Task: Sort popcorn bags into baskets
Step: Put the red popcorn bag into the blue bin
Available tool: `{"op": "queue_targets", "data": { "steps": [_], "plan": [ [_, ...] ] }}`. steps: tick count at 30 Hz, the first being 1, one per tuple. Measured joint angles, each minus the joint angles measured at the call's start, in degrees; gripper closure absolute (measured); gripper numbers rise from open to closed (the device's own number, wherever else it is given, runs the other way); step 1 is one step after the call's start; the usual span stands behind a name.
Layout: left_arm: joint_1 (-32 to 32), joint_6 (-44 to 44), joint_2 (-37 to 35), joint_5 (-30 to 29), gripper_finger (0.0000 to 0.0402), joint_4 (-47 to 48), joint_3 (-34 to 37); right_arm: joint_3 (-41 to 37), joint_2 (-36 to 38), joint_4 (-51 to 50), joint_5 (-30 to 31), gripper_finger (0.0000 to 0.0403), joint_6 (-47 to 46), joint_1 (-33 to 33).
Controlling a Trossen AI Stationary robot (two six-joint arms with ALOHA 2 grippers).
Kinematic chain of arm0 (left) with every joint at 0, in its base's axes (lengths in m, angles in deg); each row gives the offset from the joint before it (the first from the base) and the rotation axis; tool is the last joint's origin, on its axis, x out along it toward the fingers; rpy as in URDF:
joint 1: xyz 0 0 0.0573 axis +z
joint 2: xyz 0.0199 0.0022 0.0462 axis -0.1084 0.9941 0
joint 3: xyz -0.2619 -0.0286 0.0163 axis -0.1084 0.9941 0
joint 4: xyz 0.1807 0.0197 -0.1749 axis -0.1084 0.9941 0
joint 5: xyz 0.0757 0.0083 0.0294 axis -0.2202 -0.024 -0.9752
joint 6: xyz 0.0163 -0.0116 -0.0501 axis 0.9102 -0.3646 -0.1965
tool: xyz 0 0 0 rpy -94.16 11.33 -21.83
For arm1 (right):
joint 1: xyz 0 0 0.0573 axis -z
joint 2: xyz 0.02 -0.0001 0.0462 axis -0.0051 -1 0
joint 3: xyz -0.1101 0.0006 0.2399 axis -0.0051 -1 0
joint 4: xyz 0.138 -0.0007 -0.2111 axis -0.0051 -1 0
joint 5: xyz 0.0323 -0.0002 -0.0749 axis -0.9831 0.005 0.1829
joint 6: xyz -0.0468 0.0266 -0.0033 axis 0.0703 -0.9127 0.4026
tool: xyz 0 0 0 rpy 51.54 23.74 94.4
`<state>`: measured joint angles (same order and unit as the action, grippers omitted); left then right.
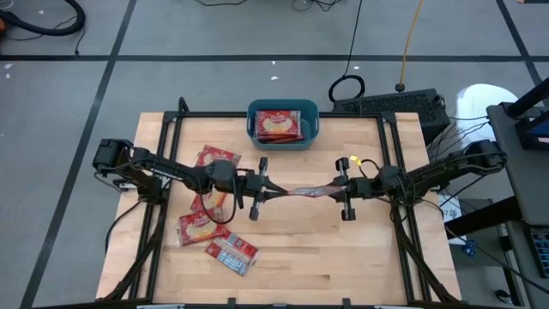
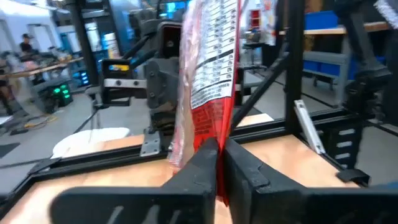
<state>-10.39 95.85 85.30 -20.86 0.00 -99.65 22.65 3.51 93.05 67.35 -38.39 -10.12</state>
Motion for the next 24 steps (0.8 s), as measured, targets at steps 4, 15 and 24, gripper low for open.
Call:
{"op": "queue_targets", "data": {
  "steps": [4, 15, 24],
  "plan": [
    [0.0, -0.6, 0.0, -3.7, 0.0321, 0.3, 0.0, 0.0, 0.0, -0.1, 2.0, 0.0379, -0.3, 0.1],
    [-1.1, -5.4, 0.0, -17.6, 0.0154, 4.3, 0.0, 0.0, 0.2, -7.5, 11.7, 0.0395, -2.0, 0.1],
    [-1.1, -6.5, -0.4, -21.6, 0.0126, 11.0, 0.0, 0.0, 0.2, -17.8, 12.3, 0.0397, -8.1, 1.4]
  ]
}}
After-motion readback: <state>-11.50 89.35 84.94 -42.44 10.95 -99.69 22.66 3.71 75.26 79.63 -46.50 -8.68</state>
